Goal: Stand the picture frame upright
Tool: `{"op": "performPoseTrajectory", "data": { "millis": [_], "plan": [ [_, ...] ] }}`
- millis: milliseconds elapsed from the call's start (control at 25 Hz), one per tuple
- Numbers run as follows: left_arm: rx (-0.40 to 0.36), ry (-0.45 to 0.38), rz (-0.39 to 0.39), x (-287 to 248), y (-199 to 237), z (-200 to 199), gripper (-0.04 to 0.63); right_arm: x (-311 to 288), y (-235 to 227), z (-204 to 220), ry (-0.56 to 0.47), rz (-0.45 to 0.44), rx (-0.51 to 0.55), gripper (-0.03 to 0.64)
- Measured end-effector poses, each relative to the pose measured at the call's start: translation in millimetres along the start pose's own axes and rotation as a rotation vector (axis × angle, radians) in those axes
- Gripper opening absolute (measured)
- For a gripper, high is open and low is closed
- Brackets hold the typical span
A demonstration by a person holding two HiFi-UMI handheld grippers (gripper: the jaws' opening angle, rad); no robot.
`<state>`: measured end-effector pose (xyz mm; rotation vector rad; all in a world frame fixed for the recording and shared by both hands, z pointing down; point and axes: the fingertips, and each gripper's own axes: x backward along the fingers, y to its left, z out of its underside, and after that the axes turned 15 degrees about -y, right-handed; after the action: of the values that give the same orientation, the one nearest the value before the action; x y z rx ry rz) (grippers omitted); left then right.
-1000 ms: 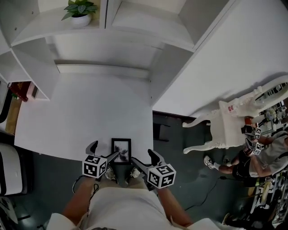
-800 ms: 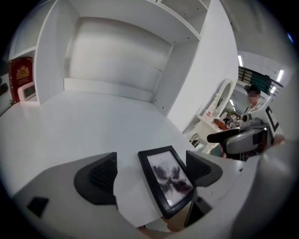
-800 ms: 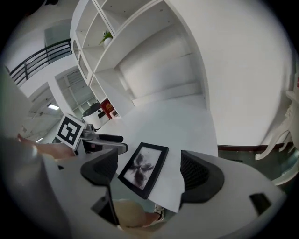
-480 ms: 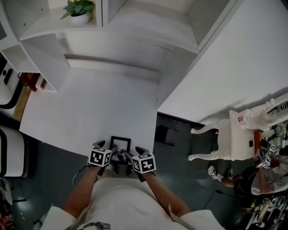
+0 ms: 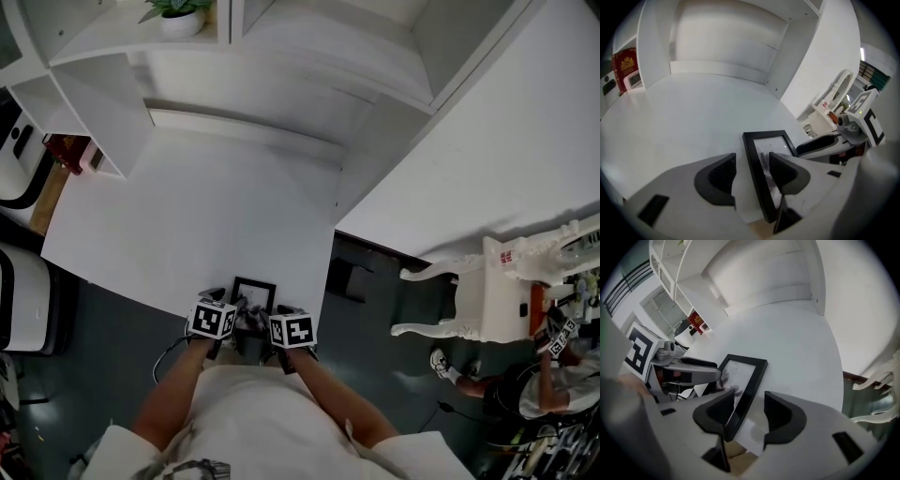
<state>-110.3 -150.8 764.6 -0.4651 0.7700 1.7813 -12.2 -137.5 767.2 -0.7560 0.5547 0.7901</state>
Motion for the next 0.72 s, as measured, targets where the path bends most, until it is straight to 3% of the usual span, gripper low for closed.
{"op": "performPoseTrajectory", "data": {
  "millis": [320, 400, 440, 520, 720],
  "plan": [
    [-0.014, -0.037, -0.008, -2.0, 0.4, 3.1, 0.185, -4.0, 5.9, -0.4, -0.016, 0.014, -0.04, 0.221],
    [-0.014, -0.058, -0.002, -3.6, -4.9, 3.2, 0.121, -7.4, 11.1, -0.6, -0.01, 0.004, -0.056, 0.21],
    [-0.014, -0.072, -0.006, -4.8, -6.1, 2.6, 0.121, -8.1, 10.7, -0.8, -0.01, 0.017, -0.041, 0.208],
    [0.002, -0.101, -0.007, -6.4, -5.3, 1.0, 0.121, -7.8, 6.0, -1.1, -0.026, 0.045, -0.022, 0.147],
    [0.01, -0.182, 0.013, -7.2, -0.6, -15.2, 0.103, -7.5, 1.4, -9.8, -0.129, 0.042, -0.104, 0.107]
  ]
}}
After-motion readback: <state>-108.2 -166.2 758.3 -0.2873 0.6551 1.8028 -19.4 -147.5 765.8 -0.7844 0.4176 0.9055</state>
